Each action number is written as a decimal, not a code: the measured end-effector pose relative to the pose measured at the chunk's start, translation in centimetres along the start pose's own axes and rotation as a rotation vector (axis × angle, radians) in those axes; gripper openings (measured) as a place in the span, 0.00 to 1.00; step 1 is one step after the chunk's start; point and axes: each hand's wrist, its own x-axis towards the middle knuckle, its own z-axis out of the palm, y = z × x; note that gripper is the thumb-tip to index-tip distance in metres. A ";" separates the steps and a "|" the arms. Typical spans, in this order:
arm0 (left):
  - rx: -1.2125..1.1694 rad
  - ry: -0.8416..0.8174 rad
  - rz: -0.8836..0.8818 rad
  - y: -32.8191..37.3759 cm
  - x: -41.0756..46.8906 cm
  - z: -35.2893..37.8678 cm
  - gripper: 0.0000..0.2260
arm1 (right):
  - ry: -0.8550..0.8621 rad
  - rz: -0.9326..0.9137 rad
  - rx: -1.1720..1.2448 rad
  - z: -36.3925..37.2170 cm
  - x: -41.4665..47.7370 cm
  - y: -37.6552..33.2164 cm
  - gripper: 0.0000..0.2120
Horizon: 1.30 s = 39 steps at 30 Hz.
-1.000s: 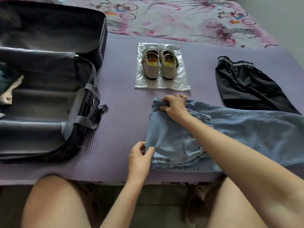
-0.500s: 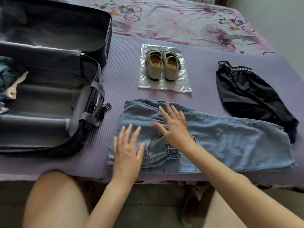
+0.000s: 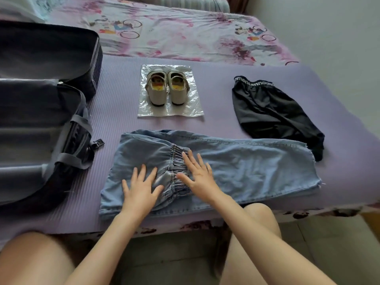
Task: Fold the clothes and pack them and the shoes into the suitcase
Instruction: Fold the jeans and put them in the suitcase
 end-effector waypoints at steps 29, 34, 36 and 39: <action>0.105 0.123 0.747 20.1 0.5 8.1 0.14 | 1.075 1.011 0.592 -11.6 -13.0 26.3 0.11; 0.035 0.047 0.754 18.8 0.9 7.3 0.06 | 0.960 0.996 0.650 -10.7 -13.5 27.9 0.19; 0.078 0.005 0.665 18.7 1.0 7.4 0.14 | 0.920 1.007 0.629 -11.0 -13.2 28.1 0.23; 0.211 -0.101 0.534 18.8 1.3 7.7 0.26 | 0.836 1.031 0.601 -11.4 -13.1 28.2 0.22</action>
